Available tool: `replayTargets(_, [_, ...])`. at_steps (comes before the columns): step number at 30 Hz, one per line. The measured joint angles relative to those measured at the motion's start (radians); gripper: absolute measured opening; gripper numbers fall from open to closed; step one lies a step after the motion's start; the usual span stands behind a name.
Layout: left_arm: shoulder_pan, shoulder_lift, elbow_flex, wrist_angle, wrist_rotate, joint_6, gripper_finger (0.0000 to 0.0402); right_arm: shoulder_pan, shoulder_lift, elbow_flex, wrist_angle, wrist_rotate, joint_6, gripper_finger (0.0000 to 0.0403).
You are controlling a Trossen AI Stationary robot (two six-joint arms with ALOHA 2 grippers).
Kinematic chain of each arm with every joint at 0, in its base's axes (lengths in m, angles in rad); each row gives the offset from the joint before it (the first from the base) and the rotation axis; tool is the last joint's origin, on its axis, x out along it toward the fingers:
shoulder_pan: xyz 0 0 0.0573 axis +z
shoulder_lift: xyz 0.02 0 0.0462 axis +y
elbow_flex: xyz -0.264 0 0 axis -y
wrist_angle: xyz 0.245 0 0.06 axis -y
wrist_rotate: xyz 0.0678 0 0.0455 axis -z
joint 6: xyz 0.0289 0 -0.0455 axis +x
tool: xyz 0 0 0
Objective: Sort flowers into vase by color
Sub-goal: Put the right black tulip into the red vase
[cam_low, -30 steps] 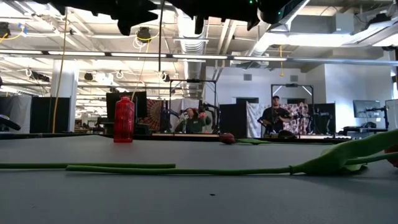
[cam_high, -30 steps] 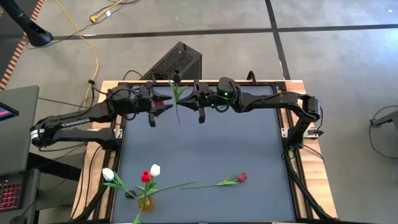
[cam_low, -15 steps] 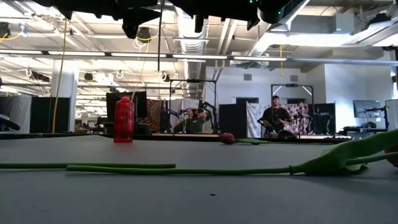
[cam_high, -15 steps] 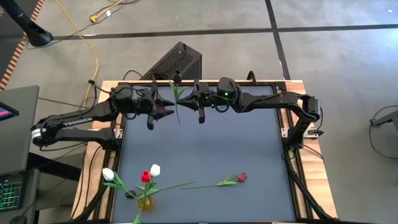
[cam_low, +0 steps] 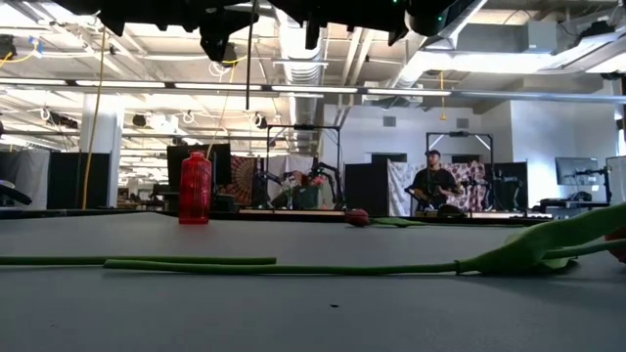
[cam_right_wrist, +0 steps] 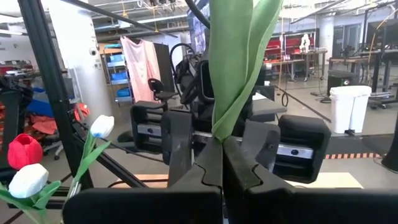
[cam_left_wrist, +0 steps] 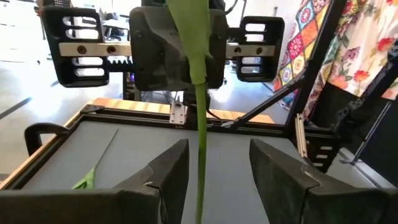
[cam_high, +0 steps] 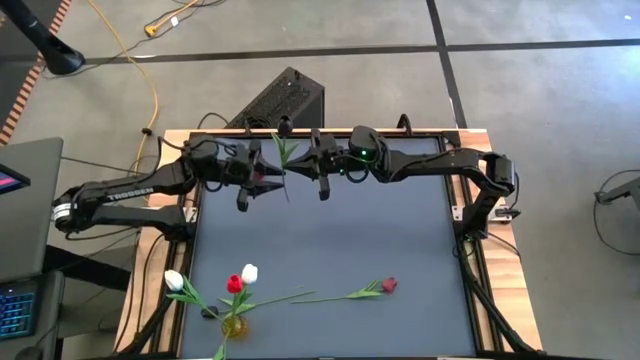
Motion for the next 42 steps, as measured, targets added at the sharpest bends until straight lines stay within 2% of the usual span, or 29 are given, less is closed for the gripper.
replayTargets(10, [0.000,0.000,0.000,0.025,-0.036,-0.010,0.0146,0.000,0.000,0.000,0.000,0.000,-0.001,0.0021])
replayTargets(26, [-0.001,0.001,0.000,0.049,-0.075,-0.050,0.0005,0.012,0.000,0.000,0.027,0.004,-0.026,0.0021])
replayTargets(42, [-0.001,0.001,0.000,0.062,-0.078,-0.053,0.0000,0.012,-0.001,0.000,0.029,0.004,-0.026,0.0066])
